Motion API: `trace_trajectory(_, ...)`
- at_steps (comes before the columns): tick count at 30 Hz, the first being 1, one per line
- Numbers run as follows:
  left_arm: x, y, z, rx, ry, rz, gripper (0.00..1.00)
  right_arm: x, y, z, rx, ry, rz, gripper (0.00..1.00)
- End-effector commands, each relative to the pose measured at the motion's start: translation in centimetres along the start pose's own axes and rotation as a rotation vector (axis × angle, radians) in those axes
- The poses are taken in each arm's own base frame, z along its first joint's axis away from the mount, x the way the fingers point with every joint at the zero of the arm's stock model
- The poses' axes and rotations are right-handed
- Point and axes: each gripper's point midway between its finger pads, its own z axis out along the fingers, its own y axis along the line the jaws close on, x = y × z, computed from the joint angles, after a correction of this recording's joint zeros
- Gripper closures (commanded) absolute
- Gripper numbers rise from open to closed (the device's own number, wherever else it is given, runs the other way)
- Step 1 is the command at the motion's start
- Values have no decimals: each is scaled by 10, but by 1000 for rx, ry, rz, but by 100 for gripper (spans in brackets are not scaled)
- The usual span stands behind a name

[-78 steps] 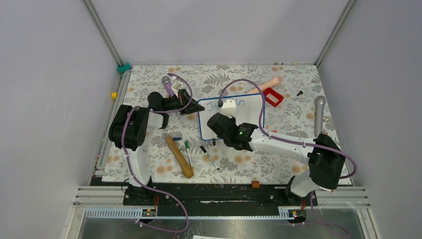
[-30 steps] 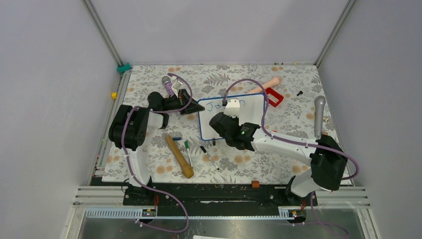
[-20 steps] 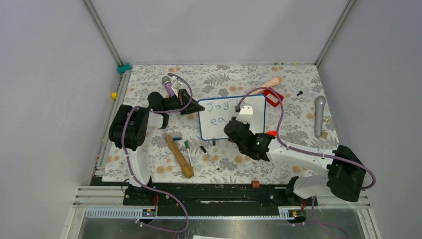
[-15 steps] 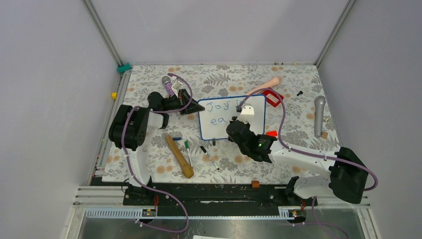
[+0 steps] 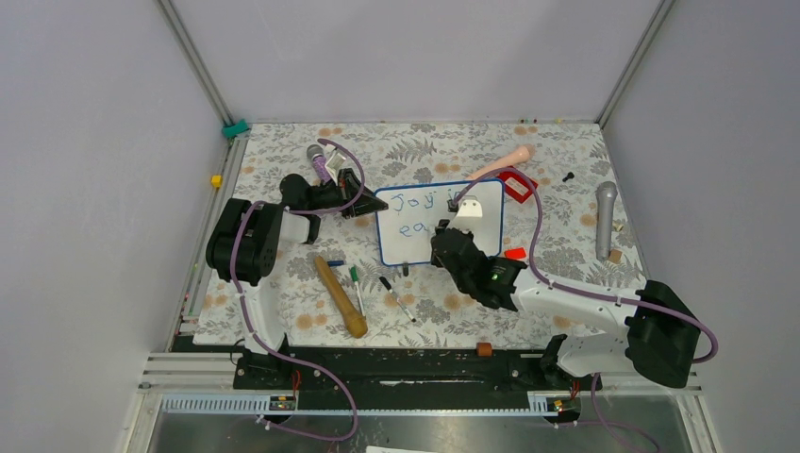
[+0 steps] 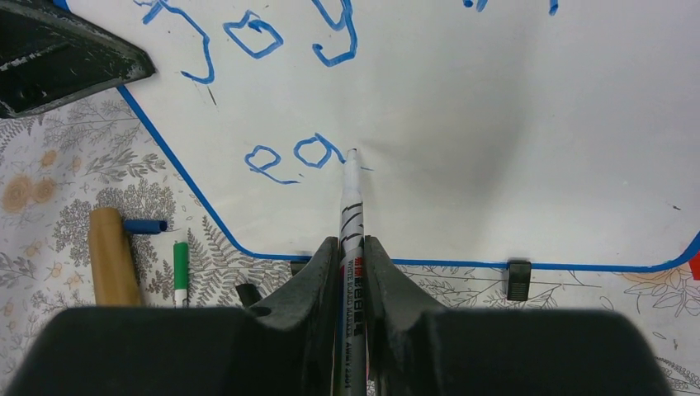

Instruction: Write a sentence on the whiteboard

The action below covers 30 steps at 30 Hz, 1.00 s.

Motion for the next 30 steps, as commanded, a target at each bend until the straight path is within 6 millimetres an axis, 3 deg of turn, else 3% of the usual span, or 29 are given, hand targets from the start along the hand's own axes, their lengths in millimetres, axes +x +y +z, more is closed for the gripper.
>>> trace_trajectory(1,29,-9,-2,100,96,79,100,-26,2,0,31,-71,36,100)
trace_trajectory(30,30,-7,-2,101,97,79,100,-31,4,13,39,-49,38,100)
